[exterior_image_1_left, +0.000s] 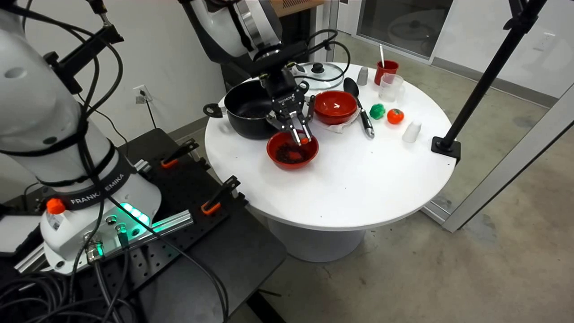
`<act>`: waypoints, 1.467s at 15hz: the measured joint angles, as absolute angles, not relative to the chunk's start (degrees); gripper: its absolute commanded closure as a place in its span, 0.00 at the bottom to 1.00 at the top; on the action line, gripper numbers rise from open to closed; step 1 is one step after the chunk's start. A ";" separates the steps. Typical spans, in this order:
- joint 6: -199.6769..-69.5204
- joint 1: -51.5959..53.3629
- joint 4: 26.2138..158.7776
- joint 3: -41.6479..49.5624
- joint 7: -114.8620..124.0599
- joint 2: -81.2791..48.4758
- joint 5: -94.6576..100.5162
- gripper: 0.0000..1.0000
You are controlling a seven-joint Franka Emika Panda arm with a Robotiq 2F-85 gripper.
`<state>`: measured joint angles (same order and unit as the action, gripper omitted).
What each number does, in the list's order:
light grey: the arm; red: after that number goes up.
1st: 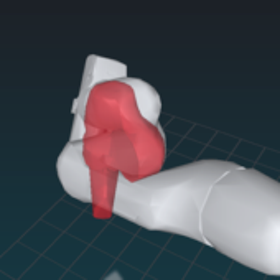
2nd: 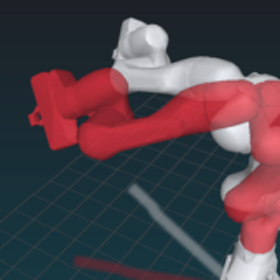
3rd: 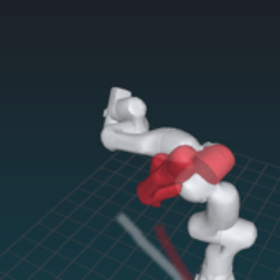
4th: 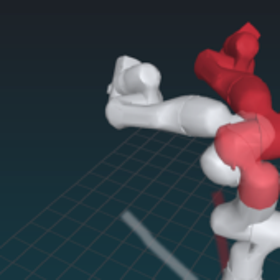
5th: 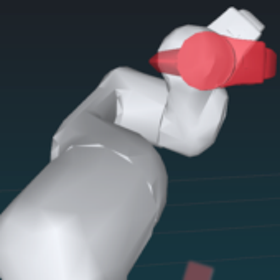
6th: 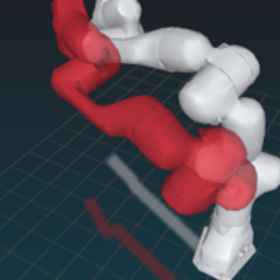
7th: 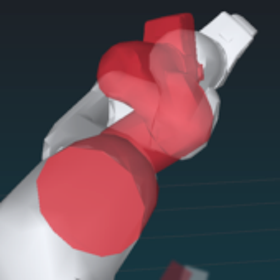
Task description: Use the spoon to transfer one spoon of contents from the orange bowl to the black pot
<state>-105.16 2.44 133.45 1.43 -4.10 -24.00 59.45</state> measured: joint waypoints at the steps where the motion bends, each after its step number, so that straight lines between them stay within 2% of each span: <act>1: -104.27 2.46 133.48 1.34 -3.18 -24.54 60.61 0.95; 13: -96.00 4.73 132.67 -2.42 3.17 -31.39 68.71 0.95; 22: -96.63 4.44 130.75 -3.10 3.13 -35.29 69.92 0.95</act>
<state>-96.63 4.44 130.75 -3.10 3.13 -35.29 69.92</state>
